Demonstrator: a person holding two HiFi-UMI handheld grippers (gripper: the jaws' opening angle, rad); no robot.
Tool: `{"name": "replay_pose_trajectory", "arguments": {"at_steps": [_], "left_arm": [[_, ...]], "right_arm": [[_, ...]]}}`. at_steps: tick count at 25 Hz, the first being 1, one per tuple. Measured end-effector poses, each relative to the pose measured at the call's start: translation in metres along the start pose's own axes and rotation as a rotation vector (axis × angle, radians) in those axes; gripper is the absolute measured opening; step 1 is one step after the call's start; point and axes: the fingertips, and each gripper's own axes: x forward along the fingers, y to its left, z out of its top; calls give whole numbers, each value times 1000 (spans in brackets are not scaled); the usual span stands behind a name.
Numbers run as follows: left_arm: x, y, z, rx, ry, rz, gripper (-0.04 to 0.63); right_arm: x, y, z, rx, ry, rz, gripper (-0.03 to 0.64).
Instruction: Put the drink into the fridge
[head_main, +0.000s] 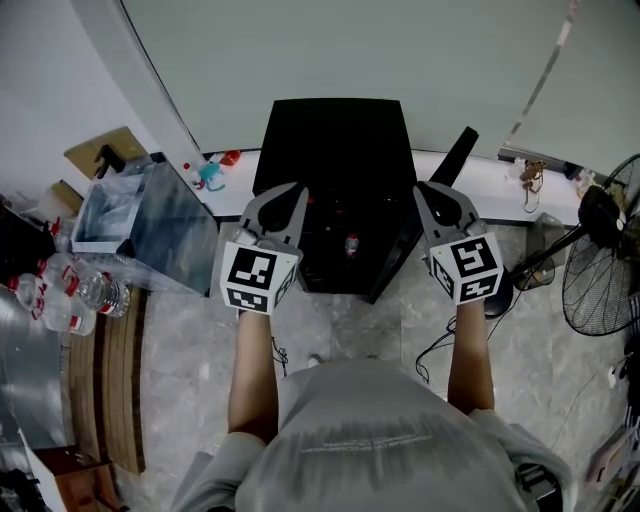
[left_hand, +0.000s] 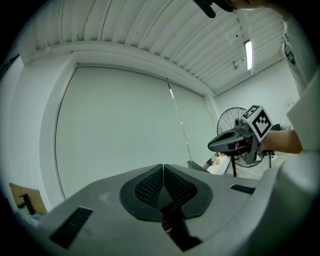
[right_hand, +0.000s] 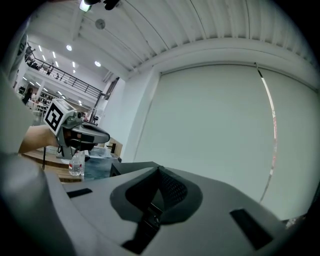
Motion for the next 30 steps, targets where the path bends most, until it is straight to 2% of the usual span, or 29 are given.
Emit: {"name": "replay_pose_trajectory", "arguments": {"at_steps": [4, 30], "left_arm": [[5, 6, -3, 14, 8, 6, 14], [21, 7, -33, -31, 64, -27, 15]], "right_arm": [[11, 6, -1, 0, 2, 18, 0], [32, 4, -17, 8, 31, 34, 0]]}}
